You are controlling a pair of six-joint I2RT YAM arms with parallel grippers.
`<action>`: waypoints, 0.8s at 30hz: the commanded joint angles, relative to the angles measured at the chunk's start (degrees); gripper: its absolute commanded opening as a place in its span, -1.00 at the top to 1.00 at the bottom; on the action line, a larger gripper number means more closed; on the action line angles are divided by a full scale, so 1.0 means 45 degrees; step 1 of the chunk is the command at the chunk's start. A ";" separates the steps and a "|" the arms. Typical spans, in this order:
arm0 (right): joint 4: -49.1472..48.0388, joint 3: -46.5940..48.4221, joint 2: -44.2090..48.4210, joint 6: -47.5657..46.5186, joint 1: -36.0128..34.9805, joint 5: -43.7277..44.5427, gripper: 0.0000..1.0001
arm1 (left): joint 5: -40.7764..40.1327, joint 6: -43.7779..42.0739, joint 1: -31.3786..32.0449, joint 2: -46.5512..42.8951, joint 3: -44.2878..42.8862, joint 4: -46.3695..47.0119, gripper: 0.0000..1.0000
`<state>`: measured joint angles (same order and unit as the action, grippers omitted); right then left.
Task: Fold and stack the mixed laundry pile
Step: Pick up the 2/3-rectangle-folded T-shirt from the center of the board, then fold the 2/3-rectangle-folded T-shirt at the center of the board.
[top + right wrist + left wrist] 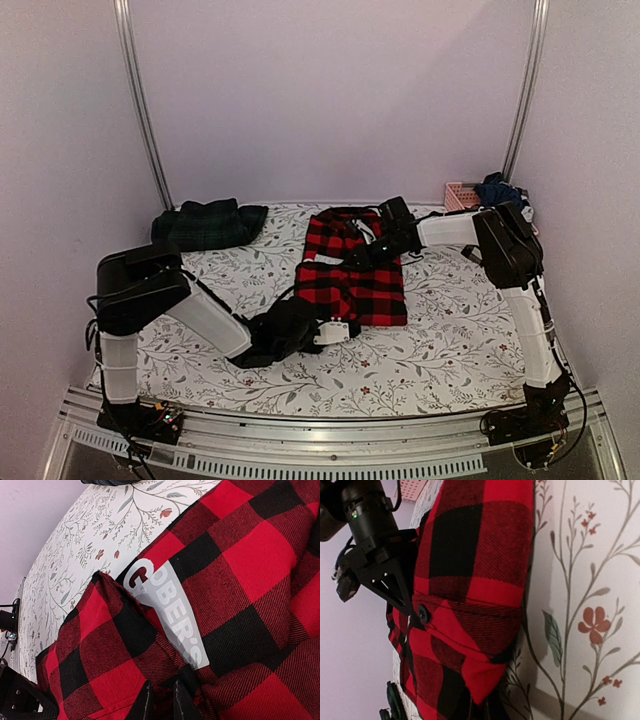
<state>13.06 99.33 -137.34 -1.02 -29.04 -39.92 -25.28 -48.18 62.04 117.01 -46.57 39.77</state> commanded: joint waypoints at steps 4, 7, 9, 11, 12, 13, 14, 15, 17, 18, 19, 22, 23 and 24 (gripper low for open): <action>0.0282 -0.1895 0.0060 -0.0420 -0.0627 0.0169 0.72 | 0.0426 0.1029 0.0733 -0.2636 -0.0570 -0.3225 1.00; -0.0127 -0.3208 0.0938 -0.0277 -0.0931 -0.0369 0.71 | 0.0988 0.1856 0.1051 -0.3992 -0.0542 -0.5113 1.00; -0.0307 -0.3970 0.1499 -0.0226 -0.1183 -0.0557 0.71 | 0.1274 0.2413 0.1326 -0.4714 -0.0623 -0.6271 1.00; -0.0385 -0.4677 0.2077 -0.0073 -0.1493 -0.0780 0.70 | 0.1681 0.3097 0.1603 -0.5456 -0.0690 -0.7342 1.00; -0.0466 -0.5055 0.2362 0.0040 -0.1662 -0.0970 0.70 | 0.1776 0.3399 0.1755 -0.5797 -0.0761 -0.7806 1.00; -0.0754 -0.5527 0.2730 0.0116 -0.1891 -0.1140 0.70 | 0.1902 0.3698 0.1838 -0.6281 -0.0865 -0.8424 1.00; -0.0917 -0.5928 0.2952 0.0161 -0.2122 -0.1286 0.69 | 0.2069 0.3996 0.1882 -0.6633 -0.1027 -0.8979 1.00; -0.1023 -0.6295 0.3211 0.0562 -0.2410 -0.1439 0.69 | 0.2290 0.4288 0.1917 -0.6941 -0.1179 -0.9548 1.00; -0.1337 -0.6975 0.3618 0.0846 -0.2949 -0.1700 0.68 | 0.2716 0.4751 0.1945 -0.7486 -0.1604 -1.0345 1.00; -0.1488 -0.7393 0.3780 0.0982 -0.3255 -0.1844 0.68 | 0.3001 0.4904 0.1954 -0.7719 -0.1891 -1.0696 1.00; -0.1759 -0.7750 0.3898 0.1248 -0.3547 -0.1965 0.68 | 0.3298 0.5041 0.1977 -0.7906 -0.2122 -1.1028 1.00; -0.3188 -0.9165 0.4439 0.2428 -0.4432 -0.2603 0.66 | 0.4057 0.5509 0.2013 -0.8364 -0.2651 -1.1965 1.00; -0.3765 -0.9725 0.4620 0.2774 -0.4749 -0.2861 0.65 | 0.4238 0.5732 0.2014 -0.8485 -0.2766 -1.2205 1.00; -0.4145 -1.0151 0.4877 0.3176 -0.5053 -0.2947 0.64 | 0.4727 0.5911 0.2024 -0.8574 -0.2925 -1.2532 1.00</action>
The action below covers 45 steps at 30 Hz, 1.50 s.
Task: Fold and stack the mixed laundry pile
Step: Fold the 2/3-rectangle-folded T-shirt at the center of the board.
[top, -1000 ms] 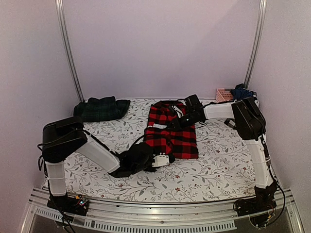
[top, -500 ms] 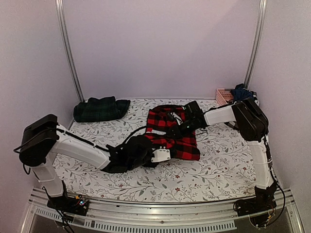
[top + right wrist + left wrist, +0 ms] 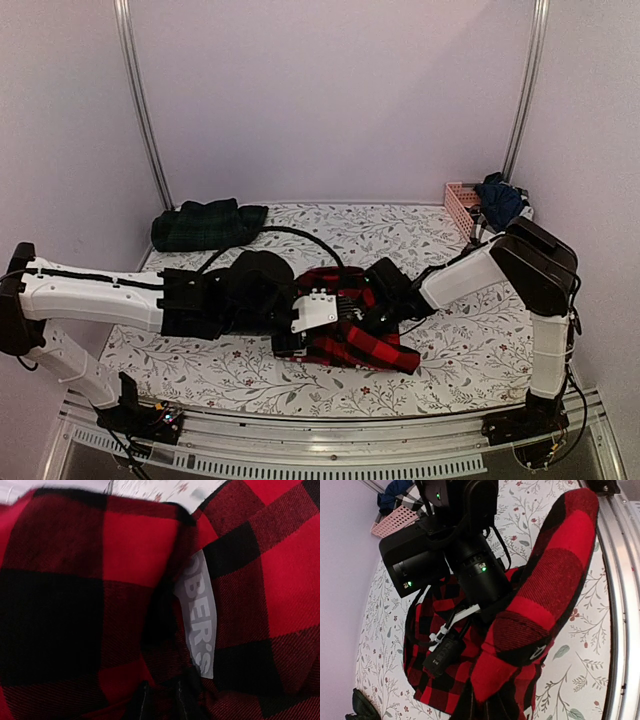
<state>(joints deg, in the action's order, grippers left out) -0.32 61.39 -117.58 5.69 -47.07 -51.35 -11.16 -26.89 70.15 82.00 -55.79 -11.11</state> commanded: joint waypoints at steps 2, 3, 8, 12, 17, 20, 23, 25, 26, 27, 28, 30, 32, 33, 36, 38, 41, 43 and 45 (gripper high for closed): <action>-0.1290 -0.2101 0.0766 0.1991 -0.1825 -0.0399 0.62 | 0.2489 0.1515 0.0233 -0.0907 -0.1170 -0.1902 1.00; -0.1291 -0.2184 0.0910 0.2059 -0.2035 -0.0453 0.61 | 0.2974 0.1652 0.0237 -0.0945 -0.1293 -0.2203 1.00; -0.0821 -0.2281 0.1518 0.2444 -0.2210 -0.0580 0.37 | 0.4056 0.1972 0.0237 -0.1171 -0.1414 -0.3176 1.00; 0.1424 -0.1499 0.2471 0.1241 -0.1527 0.0471 -0.04 | 0.4889 0.2208 0.0251 -0.1382 -0.0808 -0.3048 1.00; 0.3740 0.0348 0.3470 0.0195 -0.0492 0.1097 -0.33 | 0.5265 0.2195 0.0237 -0.1078 -0.0283 -0.2881 1.00; 0.4906 0.1707 0.3388 -0.0985 -0.0262 0.1562 -0.43 | 0.5351 0.1997 0.0232 -0.0760 -0.0267 -0.2757 1.00; 0.5098 0.2565 0.3020 -0.1862 0.0444 0.1520 -0.43 | 0.5646 0.1869 0.0202 -0.0552 -0.0315 -0.2670 1.00; 0.4736 0.3031 0.2601 -0.2033 0.1206 0.1466 -0.43 | 0.5741 0.1761 0.0179 -0.0513 -0.0319 -0.2634 1.00; 0.4631 0.3323 0.2302 -0.2035 0.1513 0.1586 -0.42 | 0.5722 0.1714 0.0178 -0.0481 -0.0334 -0.2629 1.00; 0.4598 0.3706 0.1993 -0.2068 0.1810 0.1727 -0.41 | 0.5700 0.1674 0.0135 -0.0445 -0.0353 -0.2628 1.00; 0.4579 0.4060 0.1400 -0.2159 0.2052 0.1943 -0.34 | 0.5675 0.1645 0.0068 -0.0406 -0.0373 -0.2613 1.00; 0.4679 0.4857 0.0464 -0.2240 0.2362 0.2221 -0.20 | 0.5833 0.1656 -0.0297 -0.0316 -0.0440 -0.2608 1.00; 0.4775 0.5500 -0.0527 -0.2491 0.2448 0.2250 -0.07 | 0.6379 0.1650 -0.0940 -0.0143 -0.0533 -0.2589 1.00; 0.4897 0.5766 -0.0953 -0.2656 0.2454 0.2198 -0.01 | 0.6453 0.1600 -0.1180 -0.0041 -0.0598 -0.2625 1.00; 0.5028 0.6264 -0.1955 -0.3019 0.2452 0.2392 0.10 | 0.6459 0.1379 -0.1743 0.0313 -0.0764 -0.2538 1.00; 0.5017 0.6417 -0.2578 -0.3076 0.2471 0.2826 0.15 | 0.6675 0.1226 -0.2227 0.0628 -0.0955 -0.2450 1.00; 0.4678 0.6099 -0.2947 -0.3193 0.2453 0.2806 0.26 | 0.6653 0.1094 -0.2752 0.1048 -0.1150 -0.2239 1.00; 0.4611 0.5901 -0.3091 -0.3281 0.2453 0.2820 0.37 | 0.6471 0.1042 -0.3038 0.1335 -0.1321 -0.2162 1.00; 0.4556 0.5615 -0.3147 -0.3366 0.2444 0.2761 0.48 | 0.6273 0.1021 -0.3332 0.1638 -0.1499 -0.2039 1.00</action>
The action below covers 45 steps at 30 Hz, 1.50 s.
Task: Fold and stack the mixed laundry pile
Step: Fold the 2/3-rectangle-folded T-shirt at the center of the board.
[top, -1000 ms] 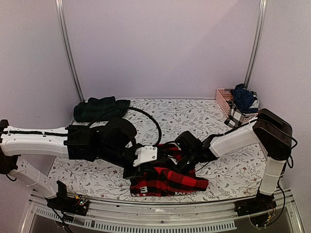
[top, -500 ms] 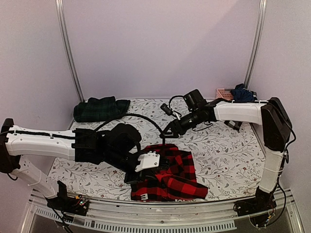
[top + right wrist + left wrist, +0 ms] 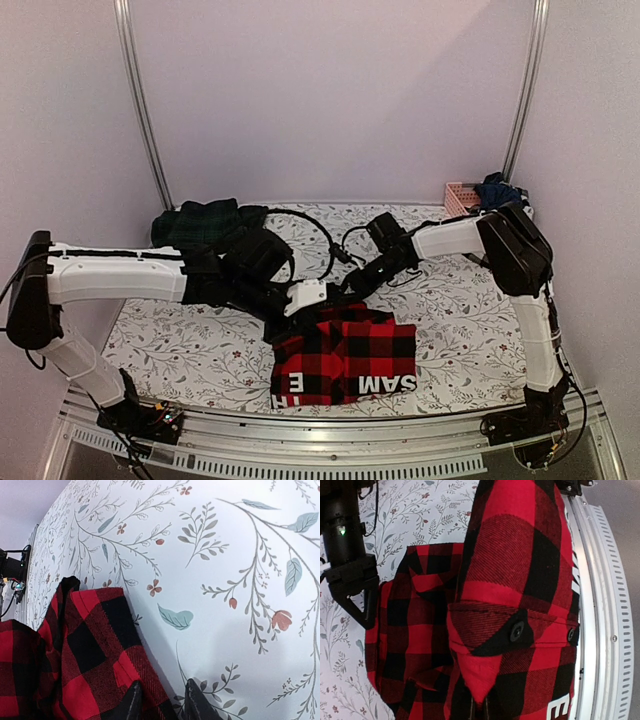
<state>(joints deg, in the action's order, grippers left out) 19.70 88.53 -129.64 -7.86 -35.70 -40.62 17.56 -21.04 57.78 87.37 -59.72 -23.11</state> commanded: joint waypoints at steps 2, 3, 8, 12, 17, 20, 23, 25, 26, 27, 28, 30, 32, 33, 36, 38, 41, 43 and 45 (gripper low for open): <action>-0.0007 -0.0757 -0.0401 -0.0453 -0.0102 0.0187 0.60 | -0.0209 -0.0356 -0.0894 0.0847 -0.0943 0.0629 1.00; -0.0058 -0.0913 -0.0337 -0.0493 -0.0109 0.0151 0.63 | -0.0243 -0.0388 -0.1046 0.1106 -0.1080 0.0635 1.00; -0.0325 -0.1390 -0.0112 -0.0675 -0.0132 -0.0267 0.76 | -0.0451 -0.0809 -0.1733 0.2046 -0.1702 0.0747 0.97; -0.0365 -0.1509 -0.0024 -0.0751 -0.0190 -0.0535 0.80 | -0.0234 -0.1085 -0.2401 0.2821 -0.2160 0.0789 0.96; -0.0308 -0.1510 0.0011 -0.0870 -0.0191 -0.0645 0.82 | -0.0080 -0.1501 -0.2867 0.3755 -0.2562 0.0908 0.96; -0.0297 -0.1510 0.0021 -0.0902 -0.0195 -0.0609 0.83 | -0.0031 -0.1523 -0.3125 0.4151 -0.2613 0.1111 0.95; -0.0262 -0.1446 0.0107 -0.0891 -0.0157 -0.0401 0.78 | -0.0009 -0.1692 -0.3263 0.4561 -0.2660 0.1308 0.94; -0.0194 -0.1367 0.0256 -0.0806 -0.0073 -0.0148 0.71 | -0.0118 -0.1844 -0.3300 0.4839 -0.2702 0.1339 0.92; -0.0184 -0.1326 0.0394 -0.0660 0.0009 0.0058 0.60 | -0.0261 -0.1892 -0.3334 0.4975 -0.2731 0.1361 0.88; -0.0165 -0.1284 0.0524 -0.0564 0.0108 0.0347 0.40 | -0.0420 -0.1905 -0.3341 0.5112 -0.2766 0.1391 0.77; -0.0158 -0.1276 0.0814 -0.0405 0.0261 0.0873 0.17 | -0.0667 -0.1858 -0.3374 0.5216 -0.2808 0.1470 0.66; -0.0174 -0.1246 0.1312 -0.0053 0.0669 0.1642 -0.14 | -0.0943 -0.1690 -0.3511 0.5174 -0.2891 0.1605 0.46; -0.0187 -0.1273 0.1962 0.0370 0.1268 0.2178 -0.27 | -0.1298 -0.1206 -0.3846 0.4771 -0.2832 0.1932 0.32; -0.0249 -0.1351 0.2314 0.0637 0.1642 0.2282 -0.30 | -0.1399 -0.0904 -0.4072 0.4405 -0.2689 0.2180 0.28; -0.0691 -0.2102 0.3525 0.1459 0.2816 0.2143 -0.35 | -0.2640 0.0891 -0.4900 0.3236 -0.2095 0.3282 0.06; -0.1192 -0.2909 0.4426 0.2132 0.3562 0.1565 -0.37 | -0.2535 0.2441 -0.5356 0.2380 -0.1588 0.3651 0.02; -0.2265 -0.4653 0.5860 0.3179 0.4226 0.0112 -0.37 | -0.1574 0.4479 -0.5751 0.0901 -0.0118 0.4582 -0.13; -0.2925 -0.5884 0.6685 0.3471 0.4240 -0.0547 -0.37 | -0.0777 0.5766 -0.5846 0.0093 0.1242 0.4916 -0.20; -0.3497 -0.7034 0.7435 0.3672 0.4240 -0.1110 -0.37 | -0.0353 0.6993 -0.5861 -0.0522 0.2236 0.5526 -0.21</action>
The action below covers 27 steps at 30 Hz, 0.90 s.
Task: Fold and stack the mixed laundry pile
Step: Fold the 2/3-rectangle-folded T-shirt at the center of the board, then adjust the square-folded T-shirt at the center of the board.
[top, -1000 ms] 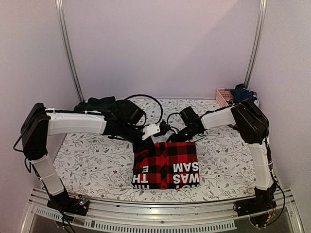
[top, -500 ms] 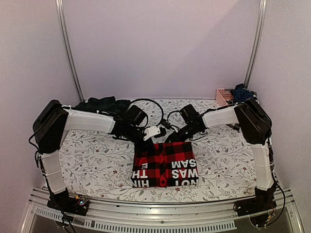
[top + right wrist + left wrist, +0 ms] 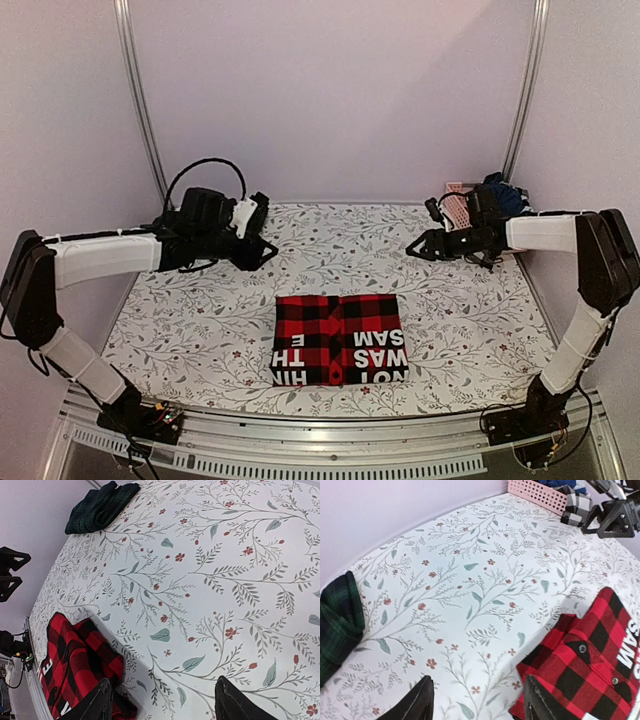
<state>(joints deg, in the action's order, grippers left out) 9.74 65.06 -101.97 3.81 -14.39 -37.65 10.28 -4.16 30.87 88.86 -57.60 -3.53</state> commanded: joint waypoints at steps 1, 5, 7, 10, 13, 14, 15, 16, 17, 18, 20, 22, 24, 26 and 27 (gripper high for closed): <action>-0.1729 -0.2440 0.1551 0.1201 -0.0503 -0.2034 -0.37 | 0.1584 0.3822 0.0113 -0.1118 0.2256 0.1387 -0.22; -0.3012 -0.3869 0.2259 0.1946 -0.0536 -0.2871 -0.37 | 0.1918 0.5724 0.0128 -0.1844 0.3923 0.2125 -0.26; -0.3221 -0.4131 0.2141 0.2042 -0.0755 -0.2945 -0.37 | 0.2198 0.6489 0.0114 -0.1844 0.4601 0.2842 -0.27; -0.3237 -0.4066 0.1602 0.1935 -0.1242 -0.2746 -0.36 | 0.2724 0.7381 0.0157 -0.1343 0.5199 0.3862 -0.27; -0.3209 -0.3669 0.1040 0.1834 -0.1528 -0.2681 -0.34 | 0.3392 0.7816 0.0194 -0.0594 0.5392 0.4916 -0.24; -0.3227 -0.3541 0.0756 0.1797 -0.1587 -0.2653 -0.30 | 0.3564 0.7983 0.0191 -0.0343 0.5405 0.5285 -0.22; -0.3195 -0.3398 0.0598 0.1780 -0.1645 -0.2696 -0.24 | 0.3790 0.8060 0.0198 -0.0099 0.5387 0.5622 -0.20; -0.3128 -0.3251 0.0389 0.1753 -0.1719 -0.2758 -0.18 | 0.4092 0.8118 0.0213 0.0219 0.5299 0.5884 -0.16; -0.3088 -0.3130 0.0175 0.1733 -0.1801 -0.2746 -0.11 | 0.4342 0.8184 0.0210 0.0527 0.5198 0.6102 -0.10; -0.3056 -0.3036 0.0081 0.1702 -0.1877 -0.2747 -0.02 | 0.4608 0.8207 0.0219 0.0810 0.5124 0.6349 -0.04; -0.2969 -0.2849 -0.0077 0.1620 -0.1992 -0.2723 0.20 | 0.4973 0.8326 0.0234 0.1265 0.5053 0.6891 0.20; -0.2771 -0.2686 -0.0116 0.1558 -0.2014 -0.2691 0.51 | 0.5351 0.8437 0.0216 0.1507 0.5005 0.7362 0.54; -0.2529 -0.2606 0.0042 0.1485 -0.2012 -0.2564 0.82 | 0.5381 0.8459 0.0193 0.1390 0.5053 0.7479 0.83; -0.2318 -0.2630 0.0349 0.1435 -0.2016 -0.2544 0.99 | 0.5243 0.8494 0.0102 0.1019 0.5162 0.7435 1.00; -0.2225 -0.2654 0.0516 0.1423 -0.2016 -0.2499 1.00 | 0.5221 0.8529 0.0018 0.0857 0.5196 0.7404 1.00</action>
<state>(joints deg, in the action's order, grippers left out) -2.07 51.92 -102.06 11.22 -23.20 -49.36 32.12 33.36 31.44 95.20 -34.02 25.65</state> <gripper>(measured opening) 0.023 0.013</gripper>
